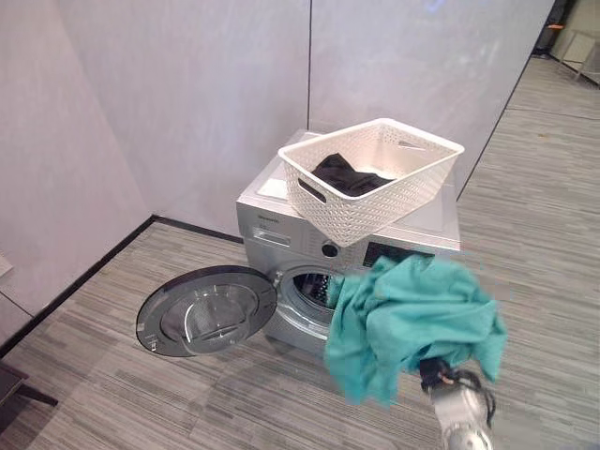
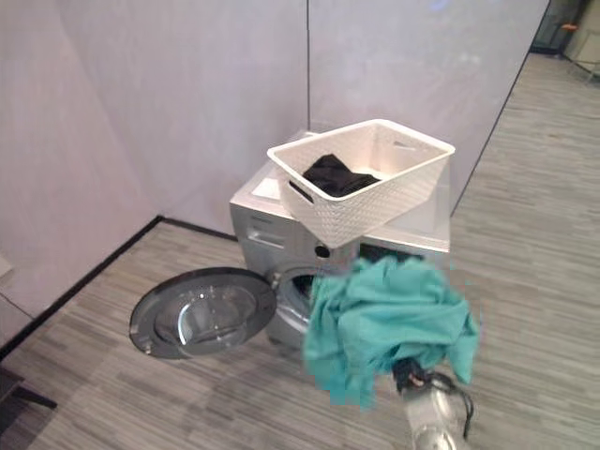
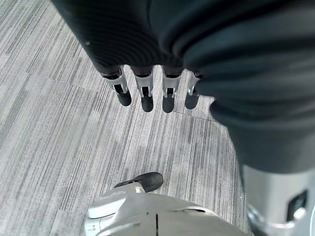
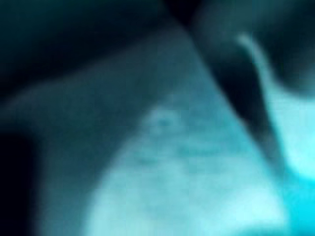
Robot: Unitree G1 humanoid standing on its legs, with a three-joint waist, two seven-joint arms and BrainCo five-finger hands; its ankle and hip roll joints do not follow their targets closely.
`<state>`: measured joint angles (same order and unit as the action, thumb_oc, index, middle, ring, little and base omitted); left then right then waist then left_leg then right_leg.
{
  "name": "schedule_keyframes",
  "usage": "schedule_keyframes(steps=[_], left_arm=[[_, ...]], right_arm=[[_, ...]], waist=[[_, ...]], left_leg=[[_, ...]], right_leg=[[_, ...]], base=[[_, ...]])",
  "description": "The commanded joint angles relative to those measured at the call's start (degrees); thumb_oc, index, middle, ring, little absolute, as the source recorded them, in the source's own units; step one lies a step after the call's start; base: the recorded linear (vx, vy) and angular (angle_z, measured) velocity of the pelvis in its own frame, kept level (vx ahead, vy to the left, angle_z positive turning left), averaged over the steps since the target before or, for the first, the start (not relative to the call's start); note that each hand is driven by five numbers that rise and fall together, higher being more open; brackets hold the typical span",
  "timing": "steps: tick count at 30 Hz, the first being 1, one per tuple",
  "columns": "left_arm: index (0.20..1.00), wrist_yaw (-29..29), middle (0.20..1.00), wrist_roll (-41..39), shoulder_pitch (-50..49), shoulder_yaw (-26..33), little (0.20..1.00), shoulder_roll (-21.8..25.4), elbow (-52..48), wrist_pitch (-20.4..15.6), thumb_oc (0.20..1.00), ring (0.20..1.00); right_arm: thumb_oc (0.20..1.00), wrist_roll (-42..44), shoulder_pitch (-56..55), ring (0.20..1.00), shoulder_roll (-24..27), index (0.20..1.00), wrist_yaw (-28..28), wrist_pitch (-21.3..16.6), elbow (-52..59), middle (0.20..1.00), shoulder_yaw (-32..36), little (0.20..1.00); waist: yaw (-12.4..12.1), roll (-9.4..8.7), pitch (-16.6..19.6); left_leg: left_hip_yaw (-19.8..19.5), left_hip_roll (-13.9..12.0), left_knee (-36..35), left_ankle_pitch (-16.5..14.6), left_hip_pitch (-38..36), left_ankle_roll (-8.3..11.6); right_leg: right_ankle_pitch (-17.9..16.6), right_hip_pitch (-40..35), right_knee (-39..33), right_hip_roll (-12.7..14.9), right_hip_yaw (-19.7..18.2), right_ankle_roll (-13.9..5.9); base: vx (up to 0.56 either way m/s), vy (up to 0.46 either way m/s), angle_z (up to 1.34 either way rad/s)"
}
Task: Grab the laundry basket,head to the washer,open it,put in the laundry and shut it.
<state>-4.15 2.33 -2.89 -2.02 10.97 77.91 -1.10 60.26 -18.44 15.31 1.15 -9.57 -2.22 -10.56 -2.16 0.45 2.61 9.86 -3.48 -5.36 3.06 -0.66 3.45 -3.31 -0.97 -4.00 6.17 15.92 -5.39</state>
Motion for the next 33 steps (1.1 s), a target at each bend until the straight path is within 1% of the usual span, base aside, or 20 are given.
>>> schedule_keyframes(steps=[1,7,9,13,14,15,17,19,20,21,22,24,25,26,27,28,30,31,32,33], left_arm=[[1.000,0.9,1.000,-1.4,3.0,3.1,1.000,1.7,4.9,-1.4,1.000,1.000],[1.000,1.0,1.000,-4.0,3.6,2.2,1.000,1.3,2.8,-1.6,1.000,1.000],[1.000,0.1,1.000,-3.4,4.8,-1.8,1.000,1.3,0.5,-2.1,1.000,1.000],[1.000,-0.7,1.000,-2.6,6.7,-4.6,1.000,1.7,-0.1,-2.2,1.000,1.000],[1.000,-1.8,1.000,-1.8,9.4,-7.7,1.000,1.9,-1.3,-2.1,1.000,1.000],[1.000,-1.8,1.000,-1.8,9.5,-7.7,1.000,1.9,-1.3,-2.1,1.000,1.000],[1.000,-2.8,1.000,-1.2,10.9,-9.6,1.000,1.6,-1.9,-1.9,1.000,1.000],[1.000,-2.9,1.000,-1.0,10.9,-10.0,1.000,1.3,-2.1,-1.9,1.000,1.000],[1.000,-3.4,1.000,-1.3,11.1,-10.2,1.000,1.3,-2.1,-1.9,1.000,1.000],[1.000,-4.1,1.000,-1.5,12.0,-11.0,1.000,2.0,-2.4,-1.9,1.000,1.000],[1.000,-4.1,1.000,-1.5,12.1,-11.0,1.000,2.0,-2.4,-1.9,1.000,1.000],[1.000,-4.5,1.000,-0.9,12.9,-12.0,1.000,2.6,-3.0,-1.8,1.000,1.000],[1.000,-5.2,1.000,-0.5,13.5,-12.8,1.000,3.0,-3.8,-1.9,1.000,1.000],[1.000,-6.1,1.000,-1.1,14.8,-13.6,1.000,3.5,-4.5,-1.7,1.000,1.000],[1.000,-6.1,1.000,-1.1,14.8,-13.6,1.000,3.5,-4.5,-1.7,1.000,1.000],[1.000,-7.0,1.000,-1.4,15.7,-14.8,1.000,3.8,-5.9,-2.0,1.000,1.000],[1.000,-7.1,1.000,-1.3,16.1,-15.6,1.000,3.9,-6.3,-2.0,1.000,1.000],[1.000,-7.5,1.000,-1.6,17.6,-16.5,1.000,3.8,-6.4,-2.2,1.000,1.000],[1.000,-7.5,1.000,-1.7,17.7,-16.5,1.000,3.8,-6.3,-2.2,1.000,1.000],[1.000,-7.8,1.000,-2.0,19.1,-16.8,1.000,3.4,-5.9,-2.3,1.000,1.000]], right_arm=[[0.200,3.6,3.1,0.200,-3.7,0.200,4.7,0.6,3.5,0.200,-0.1,0.200],[0.200,4.4,4.8,0.200,-5.9,0.200,4.2,2.3,-12.2,0.200,-2.5,0.200],[0.200,4.4,8.1,0.200,-5.7,0.200,2.9,2.2,-18.0,0.200,-3.4,0.200],[0.200,5.1,10.5,0.200,-5.3,0.200,2.7,1.7,-19.8,0.200,-3.8,0.200],[0.200,6.1,13.2,0.200,-4.3,0.200,1.9,0.1,-20.1,0.200,-3.4,0.200],[0.200,6.1,13.3,0.200,-4.3,0.200,1.9,0.1,-20.1,0.200,-3.4,0.200],[0.200,7.5,15.0,0.200,-4.0,0.200,1.0,-1.3,-20.8,0.200,-3.7,0.200],[0.200,7.2,15.7,0.200,-3.7,0.200,0.6,-1.4,-21.1,0.200,-3.9,0.200],[0.200,7.0,17.2,0.200,-3.4,0.200,0.4,-1.6,-22.1,0.200,-4.4,0.200],[0.200,6.5,21.2,0.200,-3.3,0.200,-0.4,-2.4,-23.5,0.200,-5.0,0.200],[0.200,6.5,21.2,0.200,-3.3,0.200,-0.4,-2.4,-23.5,0.200,-5.0,0.200],[0.200,6.8,22.7,0.200,-4.0,0.200,-0.8,-3.1,-23.2,0.200,-5.4,0.200],[0.200,7.0,23.5,0.200,-4.3,0.200,-1.0,-3.6,-23.6,0.200,-5.5,0.200],[0.200,7.1,25.7,0.200,-4.8,0.200,-2.1,-4.3,-24.4,0.200,-5.9,0.200],[0.200,7.1,25.7,0.200,-4.9,0.200,-2.1,-4.3,-24.4,0.200,-5.9,0.200],[0.200,7.4,27.6,0.200,-5.0,0.200,-2.8,-5.4,-23.7,0.200,-6.0,0.200],[0.200,7.4,28.4,0.200,-4.7,0.200,-3.2,-6.1,-23.5,0.200,-6.2,0.200],[0.200,8.1,30.1,0.200,-5.0,0.200,-4.2,-7.2,-23.2,0.200,-6.1,0.200],[0.200,8.1,30.2,0.200,-5.0,0.200,-4.2,-7.2,-23.2,0.200,-6.1,0.200],[0.200,8.5,32.5,0.200,-5.2,0.200,-5.5,-8.1,-24.8,0.200,-5.0,0.200]], waist=[[-0.8,-2.69,0.0],[-1.1,-2.11,-2.5],[-1.4,-1.50,-7.2],[-1.7,-1.65,-10.8],[-1.3,-1.83,-15.2],[-1.2,-1.81,-15.1],[0.9,-1.45,-16.0],[0.6,-1.13,-16.3],[0.4,-1.02,-17.0],[0.4,-0.50,-18.9],[0.4,-0.55,-18.8],[-0.1,-0.39,-19.7],[-0.1,-0.10,-20.3],[0.3,0.77,-22.1],[0.3,0.75,-22.1],[0.7,1.33,-23.7],[0.5,1.67,-24.3],[0.9,2.17,-24.8],[0.9,2.28,-24.9],[1.9,2.40,-25.9]], left_leg=[[2.0,2.2,0.4,1.7,0.5,0.24],[2.2,2.3,0.4,1.8,0.6,0.15],[2.3,2.0,1.3,2.1,1.9,-0.35],[2.2,1.7,3.7,2.2,5.4,-0.10],[4.3,0.7,9.5,1.9,12.1,0.46],[4.2,0.7,9.7,1.9,12.3,0.46],[11.8,-1.7,12.4,-0.3,15.0,1.22],[11.7,-2.0,13.4,-1.2,16.3,1.16],[11.3,-1.9,14.9,-1.9,17.7,0.71],[11.7,-2.3,20.2,-5.5,21.5,-1.60],[11.7,-2.3,20.4,-5.6,21.7,-1.63],[11.5,-2.1,23.4,-8.2,22.6,-3.05],[11.1,-1.6,24.9,-9.8,22.9,-4.26],[10.9,-1.2,27.7,-11.6,23.3,-6.05],[10.9,-1.1,27.7,-11.6,23.4,-6.05],[10.7,-1.0,31.1,-12.6,24.4,-6.83],[10.4,-0.8,31.9,-13.3,24.5,-6.88],[9.3,-0.1,30.9,-13.4,24.2,-5.67],[9.3,-0.2,30.9,-13.4,24.1,-5.62],[7.4,0.5,31.1,-14.7,23.2,-3.59]], right_leg=[[-2.4,-1.4,0.3,0.5,-0.4,-1.59],[-1.8,-0.3,1.8,0.6,-0.5,-1.41],[-0.9,1.9,4.4,0.7,-0.6,-0.81],[-0.9,3.8,5.2,1.0,0.4,-0.51],[-1.2,6.9,6.5,2.1,2.1,-0.30],[-1.2,7.0,6.6,2.1,2.1,-0.29],[0.0,9.8,8.0,3.0,4.4,-0.53],[1.0,10.9,9.2,2.8,3.9,-0.41],[1.7,12.4,11.0,3.1,3.2,-0.14],[4.9,19.6,22.3,5.1,1.1,0.39],[5.0,19.9,22.6,5.2,1.0,0.37],[5.5,23.7,29.2,6.8,0.4,-0.48],[4.8,26.2,34.3,7.8,-0.2,-1.36],[2.0,31.5,42.7,9.5,-2.1,-2.47],[2.0,31.6,42.8,9.5,-2.1,-2.48],[1.3,33.9,45.8,8.5,-4.7,-2.35],[1.7,33.9,44.5,8.2,-5.2,-2.09],[2.5,34.9,36.6,7.6,-7.4,-1.40],[2.4,34.7,36.4,7.5,-7.3,-1.35],[-2.0,36.7,23.8,9.5,-11.7,-2.60]], base=[[0.00,0.000,0.00],[-0.03,0.005,0.00],[-0.16,0.012,-0.01],[-0.19,-0.033,0.00],[-0.25,-0.052,0.22],[-0.25,-0.049,0.68],[-0.03,0.046,0.84],[-0.01,0.096,0.42],[-0.04,0.286,0.12],[-0.05,0.237,-0.12],[-0.01,0.302,-0.30],[0.03,0.151,-0.08],[0.02,0.207,0.16],[0.02,0.204,0.13],[0.04,0.190,0.08],[0.06,0.066,0.06],[0.09,0.023,-0.03],[0.08,-0.030,-0.08],[0.21,-0.192,-0.02],[0.21,-0.226,0.00]])
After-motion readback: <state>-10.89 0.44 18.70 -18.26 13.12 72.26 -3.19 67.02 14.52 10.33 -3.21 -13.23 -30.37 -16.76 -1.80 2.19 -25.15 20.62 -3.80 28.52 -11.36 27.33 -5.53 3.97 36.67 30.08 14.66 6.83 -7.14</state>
